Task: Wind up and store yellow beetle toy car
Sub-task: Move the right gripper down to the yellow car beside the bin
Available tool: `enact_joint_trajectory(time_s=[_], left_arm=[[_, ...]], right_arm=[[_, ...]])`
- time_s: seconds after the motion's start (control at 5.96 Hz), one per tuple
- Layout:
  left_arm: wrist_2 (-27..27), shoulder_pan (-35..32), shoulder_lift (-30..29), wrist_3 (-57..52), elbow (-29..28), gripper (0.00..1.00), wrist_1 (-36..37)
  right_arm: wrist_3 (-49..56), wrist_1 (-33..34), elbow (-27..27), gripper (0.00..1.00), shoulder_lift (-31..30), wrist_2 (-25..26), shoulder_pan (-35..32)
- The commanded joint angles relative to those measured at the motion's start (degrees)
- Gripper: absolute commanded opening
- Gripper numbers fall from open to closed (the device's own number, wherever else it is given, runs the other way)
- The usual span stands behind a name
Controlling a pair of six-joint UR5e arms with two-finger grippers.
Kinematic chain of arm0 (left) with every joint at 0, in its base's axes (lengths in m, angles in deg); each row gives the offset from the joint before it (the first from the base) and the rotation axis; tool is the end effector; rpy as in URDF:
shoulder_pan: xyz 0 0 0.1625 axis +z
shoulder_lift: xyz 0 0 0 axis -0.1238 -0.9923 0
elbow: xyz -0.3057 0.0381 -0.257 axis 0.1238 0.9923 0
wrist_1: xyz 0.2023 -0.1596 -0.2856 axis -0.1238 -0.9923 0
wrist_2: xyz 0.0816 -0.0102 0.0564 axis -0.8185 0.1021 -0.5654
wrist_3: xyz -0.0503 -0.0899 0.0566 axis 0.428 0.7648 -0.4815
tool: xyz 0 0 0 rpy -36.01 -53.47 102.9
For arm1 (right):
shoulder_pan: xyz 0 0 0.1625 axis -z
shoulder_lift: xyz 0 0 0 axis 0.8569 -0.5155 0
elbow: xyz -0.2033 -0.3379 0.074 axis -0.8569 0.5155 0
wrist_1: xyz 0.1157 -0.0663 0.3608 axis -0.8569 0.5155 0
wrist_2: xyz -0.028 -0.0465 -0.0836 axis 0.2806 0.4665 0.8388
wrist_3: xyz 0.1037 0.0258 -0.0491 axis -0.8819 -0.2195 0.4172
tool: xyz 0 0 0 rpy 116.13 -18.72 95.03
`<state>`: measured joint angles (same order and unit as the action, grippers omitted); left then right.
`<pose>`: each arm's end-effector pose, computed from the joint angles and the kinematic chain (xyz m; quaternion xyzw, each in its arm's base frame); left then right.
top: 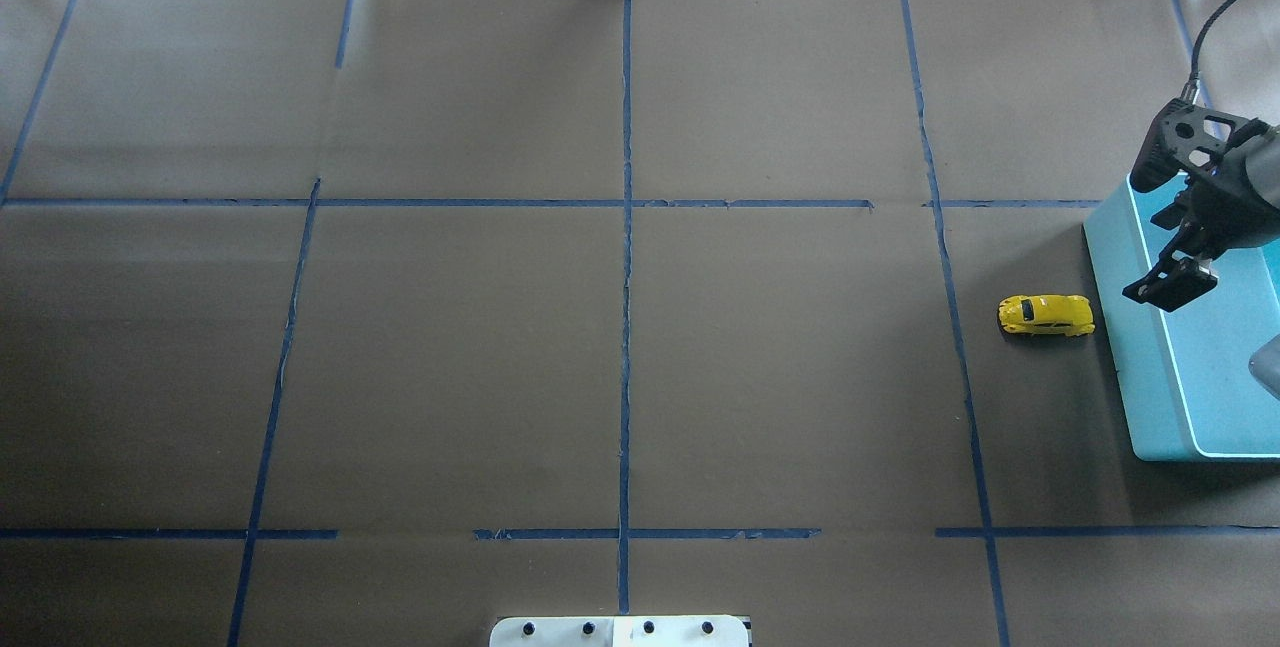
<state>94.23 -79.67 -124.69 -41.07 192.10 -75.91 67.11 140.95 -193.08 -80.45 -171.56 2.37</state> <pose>-0.0344 -0.4198 0.5980 0.0489 0.3383 0.2196 0.9138 -0.1945 -0.4253 0.4675 0.2156 -0.2823 -0.5054 0.7864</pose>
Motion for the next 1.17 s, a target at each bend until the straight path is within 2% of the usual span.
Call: enact_joint_trajectory(time_s=[0.0, 0.34, 0.67, 1.01], left_arm=[[2.84, -6.9, 0.65, 7.59, -4.41, 1.0, -0.3], [3.03, -6.82, 0.74, 12.13, -4.6, 1.0, -0.91], [3.64, -6.74, 0.56, 12.48, -3.9, 1.0, -0.92], [3.64, -6.74, 0.3, 12.92, -4.33, 1.0, -0.91]], right_arm=[[2.65, -2.55, -0.64, 1.0, -1.37, 2.36, 5.15], [5.01, -7.08, 0.66, 1.0, -3.13, 8.31, 9.73], [9.23, -9.13, 6.1, 1.0, -1.05, 8.69, 9.93], [9.16, -11.14, 9.71, 1.0, 0.02, 8.78, 11.33]])
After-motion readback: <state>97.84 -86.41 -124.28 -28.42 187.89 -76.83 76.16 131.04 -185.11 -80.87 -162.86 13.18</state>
